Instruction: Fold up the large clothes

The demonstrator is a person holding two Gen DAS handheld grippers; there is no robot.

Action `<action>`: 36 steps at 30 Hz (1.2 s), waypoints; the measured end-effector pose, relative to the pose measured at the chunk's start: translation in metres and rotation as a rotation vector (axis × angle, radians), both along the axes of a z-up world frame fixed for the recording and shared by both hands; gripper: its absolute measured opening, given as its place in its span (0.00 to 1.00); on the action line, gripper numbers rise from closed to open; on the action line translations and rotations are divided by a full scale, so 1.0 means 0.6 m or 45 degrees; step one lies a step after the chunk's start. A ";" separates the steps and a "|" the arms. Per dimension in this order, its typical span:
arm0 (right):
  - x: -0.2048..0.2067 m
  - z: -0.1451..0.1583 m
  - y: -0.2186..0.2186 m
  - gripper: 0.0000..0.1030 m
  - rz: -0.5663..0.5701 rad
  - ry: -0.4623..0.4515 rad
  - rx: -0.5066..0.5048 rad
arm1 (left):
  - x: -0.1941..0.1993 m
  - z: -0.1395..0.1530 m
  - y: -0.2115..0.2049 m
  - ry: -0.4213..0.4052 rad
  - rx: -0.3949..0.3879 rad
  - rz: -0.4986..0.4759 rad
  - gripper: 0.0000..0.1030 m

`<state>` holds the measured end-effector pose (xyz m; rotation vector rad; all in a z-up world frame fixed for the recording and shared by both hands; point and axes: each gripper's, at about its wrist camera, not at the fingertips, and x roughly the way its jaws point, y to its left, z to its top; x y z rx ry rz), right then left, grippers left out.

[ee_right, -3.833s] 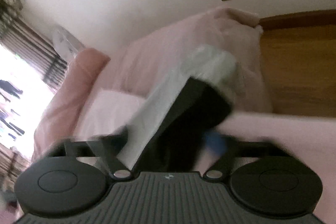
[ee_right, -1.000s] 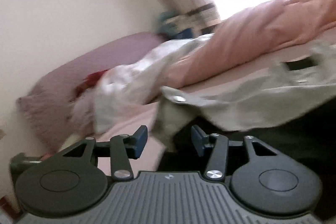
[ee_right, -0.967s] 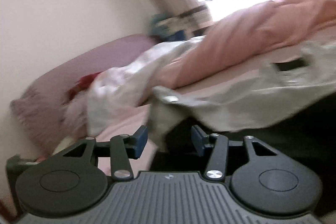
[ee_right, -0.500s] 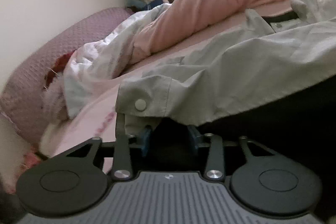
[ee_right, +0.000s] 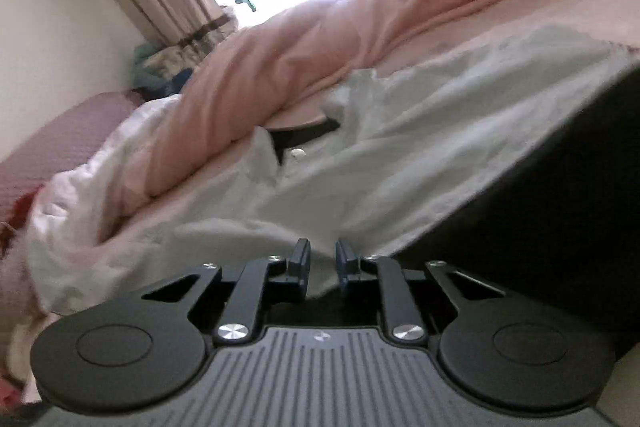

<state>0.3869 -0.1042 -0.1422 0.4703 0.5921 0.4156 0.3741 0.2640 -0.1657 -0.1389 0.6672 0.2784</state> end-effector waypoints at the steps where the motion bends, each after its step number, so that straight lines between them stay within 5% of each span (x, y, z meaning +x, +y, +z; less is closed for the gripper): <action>1: -0.005 0.014 -0.009 0.23 -0.058 -0.072 -0.009 | 0.000 0.001 0.001 -0.004 -0.005 0.002 1.00; 3: -0.014 0.034 -0.023 0.27 -0.203 -0.154 -0.131 | -0.002 0.002 0.001 -0.006 -0.001 0.005 1.00; 6: 0.022 -0.002 -0.049 0.26 -0.415 -0.035 -0.347 | 0.000 0.000 0.000 -0.002 -0.007 0.007 1.00; 8: 0.034 -0.030 -0.070 0.26 -0.382 -0.032 -0.209 | 0.001 -0.001 0.002 -0.002 -0.018 0.005 1.00; 11: 0.031 -0.007 -0.103 0.26 -0.370 -0.065 -0.107 | 0.001 -0.003 0.006 0.005 -0.028 0.006 1.00; 14: 0.013 0.013 -0.135 0.29 -0.576 -0.139 -0.296 | 0.001 -0.003 0.008 0.005 -0.037 0.009 1.00; 16: 0.028 0.004 -0.158 0.35 -0.669 -0.052 -0.401 | 0.002 -0.003 0.007 0.008 -0.037 0.010 1.00; 17: 0.046 -0.016 -0.175 0.45 -0.638 0.017 -0.408 | 0.003 -0.003 0.007 0.007 -0.036 0.009 1.00; 19: 0.063 -0.052 -0.192 0.46 -0.597 0.016 -0.323 | 0.007 -0.004 0.007 0.012 -0.032 0.001 1.00; 22: 0.053 -0.035 -0.215 0.46 -0.562 0.017 -0.189 | 0.009 -0.003 0.007 0.013 -0.014 -0.005 1.00; 25: 0.002 -0.006 -0.233 0.46 -0.385 -0.053 -0.402 | 0.001 0.000 0.006 -0.002 0.015 0.023 1.00; 27: -0.066 0.019 -0.256 0.51 -0.417 -0.064 -0.509 | -0.012 0.005 0.004 0.002 0.049 0.052 1.00; 29: -0.140 0.033 -0.293 0.66 -0.346 -0.014 -0.475 | -0.040 0.015 -0.005 -0.007 0.099 0.063 1.00; 32: -0.207 0.029 -0.338 0.69 -0.174 0.013 -0.490 | -0.117 0.023 -0.027 0.021 0.139 0.047 1.00; 36: -0.268 0.014 -0.374 0.76 -0.126 0.084 -0.563 | -0.231 0.011 -0.056 0.115 0.055 -0.031 1.00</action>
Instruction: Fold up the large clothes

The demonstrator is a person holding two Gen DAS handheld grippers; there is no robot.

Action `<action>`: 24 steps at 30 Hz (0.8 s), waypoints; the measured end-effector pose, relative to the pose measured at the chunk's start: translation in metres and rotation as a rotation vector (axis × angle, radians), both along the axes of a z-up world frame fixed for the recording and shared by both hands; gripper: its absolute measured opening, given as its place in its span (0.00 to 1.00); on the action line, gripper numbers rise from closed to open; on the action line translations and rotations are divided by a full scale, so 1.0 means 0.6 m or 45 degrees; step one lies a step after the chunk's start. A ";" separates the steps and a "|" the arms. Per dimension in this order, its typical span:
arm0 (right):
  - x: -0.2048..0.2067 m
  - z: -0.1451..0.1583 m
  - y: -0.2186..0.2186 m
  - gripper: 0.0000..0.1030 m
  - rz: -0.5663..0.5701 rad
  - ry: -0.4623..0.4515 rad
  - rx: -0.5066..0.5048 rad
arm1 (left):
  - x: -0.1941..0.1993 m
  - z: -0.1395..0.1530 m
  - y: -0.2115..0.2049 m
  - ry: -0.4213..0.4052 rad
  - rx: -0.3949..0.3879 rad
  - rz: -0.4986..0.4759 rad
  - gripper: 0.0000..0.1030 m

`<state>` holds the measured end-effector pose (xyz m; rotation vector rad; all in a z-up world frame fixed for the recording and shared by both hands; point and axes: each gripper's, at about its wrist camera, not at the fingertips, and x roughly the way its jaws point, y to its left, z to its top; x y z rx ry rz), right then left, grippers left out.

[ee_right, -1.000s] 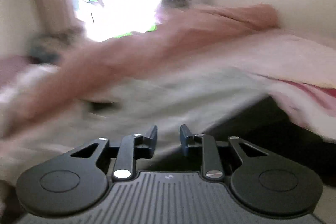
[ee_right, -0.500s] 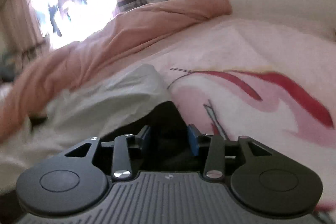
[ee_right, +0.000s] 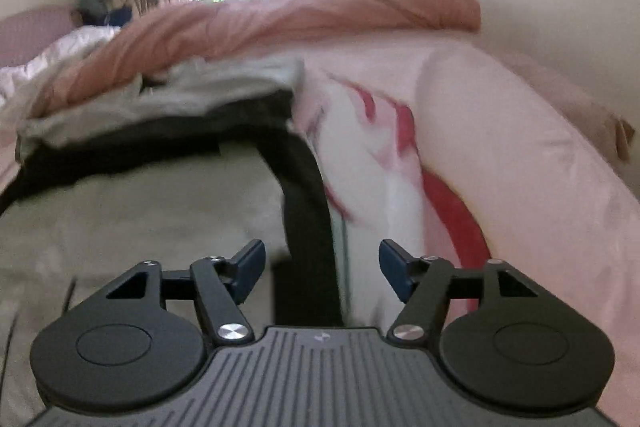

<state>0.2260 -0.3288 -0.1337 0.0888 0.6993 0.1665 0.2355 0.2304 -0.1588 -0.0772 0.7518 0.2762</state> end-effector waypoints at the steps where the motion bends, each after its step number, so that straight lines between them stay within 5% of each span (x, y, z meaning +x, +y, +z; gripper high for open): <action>1: -0.001 -0.007 -0.006 0.76 0.024 0.036 0.041 | -0.026 -0.006 -0.008 0.038 -0.016 -0.008 1.00; 5: -0.015 -0.032 -0.012 0.82 0.132 0.122 0.179 | -0.078 -0.021 -0.024 0.065 -0.039 -0.010 1.00; 11: 0.006 -0.046 0.017 0.94 0.119 0.135 0.101 | -0.039 -0.021 -0.019 0.087 -0.103 0.023 1.00; 15: 0.031 -0.054 0.026 0.93 0.115 0.092 0.175 | -0.003 -0.023 -0.026 0.077 -0.103 0.021 1.00; 16: 0.037 -0.054 0.029 0.79 0.121 0.084 0.183 | -0.002 -0.023 -0.030 0.071 -0.100 0.020 1.00; 17: 0.039 -0.054 0.031 0.39 0.122 0.069 0.183 | -0.001 -0.022 -0.033 0.062 -0.100 0.012 0.91; 18: 0.034 -0.053 0.030 0.18 0.129 0.054 0.181 | -0.001 -0.019 -0.036 0.039 -0.096 -0.004 0.71; 19: 0.035 -0.053 0.027 0.07 0.138 0.044 0.239 | -0.004 -0.015 -0.042 0.019 -0.067 -0.014 0.58; 20: 0.031 -0.050 0.024 0.06 0.105 0.027 0.276 | -0.005 -0.010 -0.046 0.012 -0.037 -0.008 0.35; 21: 0.022 -0.046 0.027 0.06 0.086 -0.007 0.278 | -0.009 -0.004 -0.047 -0.003 -0.014 0.001 0.00; 24: -0.019 -0.016 0.064 0.06 0.112 -0.247 0.092 | -0.029 0.026 -0.038 -0.125 -0.092 0.004 0.01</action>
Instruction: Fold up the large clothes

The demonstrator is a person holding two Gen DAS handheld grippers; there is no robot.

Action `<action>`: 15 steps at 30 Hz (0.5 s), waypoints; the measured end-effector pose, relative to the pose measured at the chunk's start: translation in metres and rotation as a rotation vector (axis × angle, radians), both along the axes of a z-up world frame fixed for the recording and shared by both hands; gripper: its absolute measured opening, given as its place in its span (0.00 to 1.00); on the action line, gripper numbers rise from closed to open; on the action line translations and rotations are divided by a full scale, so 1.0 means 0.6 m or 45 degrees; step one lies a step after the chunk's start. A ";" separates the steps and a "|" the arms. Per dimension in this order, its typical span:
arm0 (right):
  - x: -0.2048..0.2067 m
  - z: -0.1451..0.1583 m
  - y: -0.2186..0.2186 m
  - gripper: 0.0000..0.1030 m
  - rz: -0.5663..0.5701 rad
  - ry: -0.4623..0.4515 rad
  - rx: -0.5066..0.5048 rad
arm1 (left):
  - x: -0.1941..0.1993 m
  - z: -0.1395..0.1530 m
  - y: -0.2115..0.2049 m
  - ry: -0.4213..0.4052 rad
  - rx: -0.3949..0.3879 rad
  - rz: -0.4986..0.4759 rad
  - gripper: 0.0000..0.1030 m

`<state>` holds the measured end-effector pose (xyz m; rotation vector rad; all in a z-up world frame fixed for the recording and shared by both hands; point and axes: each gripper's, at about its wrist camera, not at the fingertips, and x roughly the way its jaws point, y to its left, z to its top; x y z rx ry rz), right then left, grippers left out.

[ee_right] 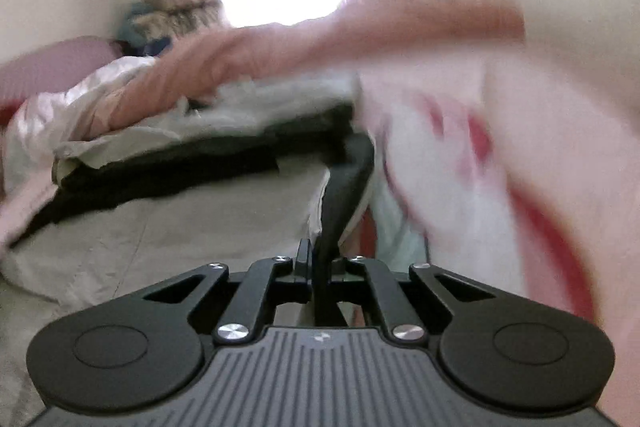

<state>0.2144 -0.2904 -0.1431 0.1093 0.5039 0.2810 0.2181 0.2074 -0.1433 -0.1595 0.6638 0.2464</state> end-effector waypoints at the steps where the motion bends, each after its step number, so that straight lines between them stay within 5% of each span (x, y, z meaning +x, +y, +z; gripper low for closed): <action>1: -0.016 0.015 0.010 0.05 -0.016 -0.095 -0.021 | -0.004 0.014 -0.001 -0.041 0.000 0.008 0.01; 8: -0.007 0.080 0.054 0.05 -0.329 -0.344 0.058 | 0.007 0.118 -0.023 -0.409 0.166 0.089 0.02; 12: 0.040 0.089 0.070 0.05 -0.408 -0.401 0.045 | 0.056 0.128 0.018 -0.490 0.086 0.127 0.04; 15: 0.095 0.071 0.100 0.05 -0.426 -0.399 -0.054 | 0.123 0.094 0.039 -0.452 0.102 0.152 0.05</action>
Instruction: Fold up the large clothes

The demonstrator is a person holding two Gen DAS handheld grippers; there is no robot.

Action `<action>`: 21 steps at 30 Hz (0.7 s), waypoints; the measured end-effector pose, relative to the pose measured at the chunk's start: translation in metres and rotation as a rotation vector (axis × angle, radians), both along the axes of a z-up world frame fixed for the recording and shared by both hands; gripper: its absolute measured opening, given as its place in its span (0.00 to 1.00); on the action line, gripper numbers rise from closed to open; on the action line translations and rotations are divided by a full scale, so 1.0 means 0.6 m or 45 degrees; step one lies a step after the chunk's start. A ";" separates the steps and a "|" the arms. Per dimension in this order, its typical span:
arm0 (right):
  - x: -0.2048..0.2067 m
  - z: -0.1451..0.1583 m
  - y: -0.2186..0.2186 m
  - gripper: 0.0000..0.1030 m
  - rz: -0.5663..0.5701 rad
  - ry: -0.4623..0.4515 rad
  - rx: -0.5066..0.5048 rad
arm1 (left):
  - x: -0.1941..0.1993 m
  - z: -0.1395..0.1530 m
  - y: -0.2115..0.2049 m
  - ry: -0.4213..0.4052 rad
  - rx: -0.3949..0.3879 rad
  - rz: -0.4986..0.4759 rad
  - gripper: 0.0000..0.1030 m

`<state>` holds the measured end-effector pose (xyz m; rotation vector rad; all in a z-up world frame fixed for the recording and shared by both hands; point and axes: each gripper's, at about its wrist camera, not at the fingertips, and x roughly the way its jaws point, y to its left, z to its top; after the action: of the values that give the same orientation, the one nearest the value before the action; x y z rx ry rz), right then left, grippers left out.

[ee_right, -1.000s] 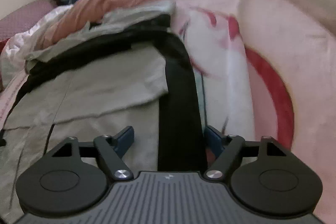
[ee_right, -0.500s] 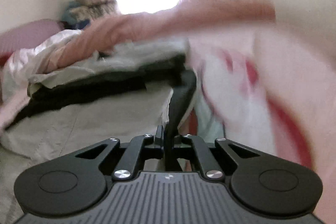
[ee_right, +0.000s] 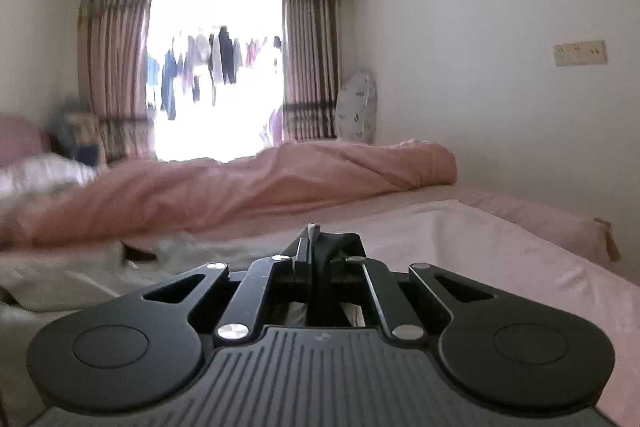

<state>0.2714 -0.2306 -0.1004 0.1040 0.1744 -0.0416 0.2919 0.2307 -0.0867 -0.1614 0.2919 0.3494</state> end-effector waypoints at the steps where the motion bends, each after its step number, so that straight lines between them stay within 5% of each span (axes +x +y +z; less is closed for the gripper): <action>1: 0.026 -0.012 0.007 0.05 -0.001 0.032 -0.005 | 0.024 -0.016 0.009 0.029 -0.027 0.007 0.05; 4: 0.092 -0.063 0.027 0.10 -0.022 0.118 -0.087 | 0.098 -0.086 0.032 0.166 -0.079 0.040 0.06; 5: 0.110 -0.084 0.032 0.28 -0.049 0.152 -0.121 | 0.121 -0.112 0.036 0.218 -0.059 0.069 0.06; 7: 0.169 -0.099 0.024 0.51 -0.045 0.395 -0.090 | 0.164 -0.145 0.062 0.341 -0.132 0.179 0.01; 8: 0.174 -0.098 0.010 0.73 -0.041 0.385 -0.028 | 0.161 -0.141 0.076 0.287 -0.190 0.199 0.05; 10: 0.177 -0.103 -0.029 0.98 -0.136 0.390 0.139 | 0.164 -0.147 0.096 0.284 -0.249 0.261 0.07; 12: 0.166 -0.108 -0.077 0.96 -0.126 0.352 0.371 | 0.159 -0.143 0.096 0.260 -0.252 0.245 0.18; 13: 0.151 -0.105 -0.092 0.83 -0.155 0.305 0.426 | 0.157 -0.139 0.093 0.257 -0.225 0.245 0.24; 14: 0.130 -0.094 -0.100 0.56 -0.226 0.255 0.418 | 0.146 -0.132 0.081 0.254 -0.182 0.247 0.38; 16: 0.092 -0.068 -0.105 0.17 -0.282 0.188 0.325 | 0.104 -0.100 0.049 0.176 -0.007 0.228 0.53; 18: 0.034 -0.039 -0.105 0.17 -0.255 0.090 0.271 | 0.061 -0.064 0.008 0.084 0.147 0.186 0.73; 21: -0.030 -0.006 -0.083 0.17 0.047 0.097 0.284 | -0.006 -0.019 -0.050 -0.019 0.128 0.011 0.96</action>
<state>0.2537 -0.2801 -0.1042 0.3222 0.2567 0.0106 0.2885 0.2005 -0.0978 -0.0662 0.2587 0.3709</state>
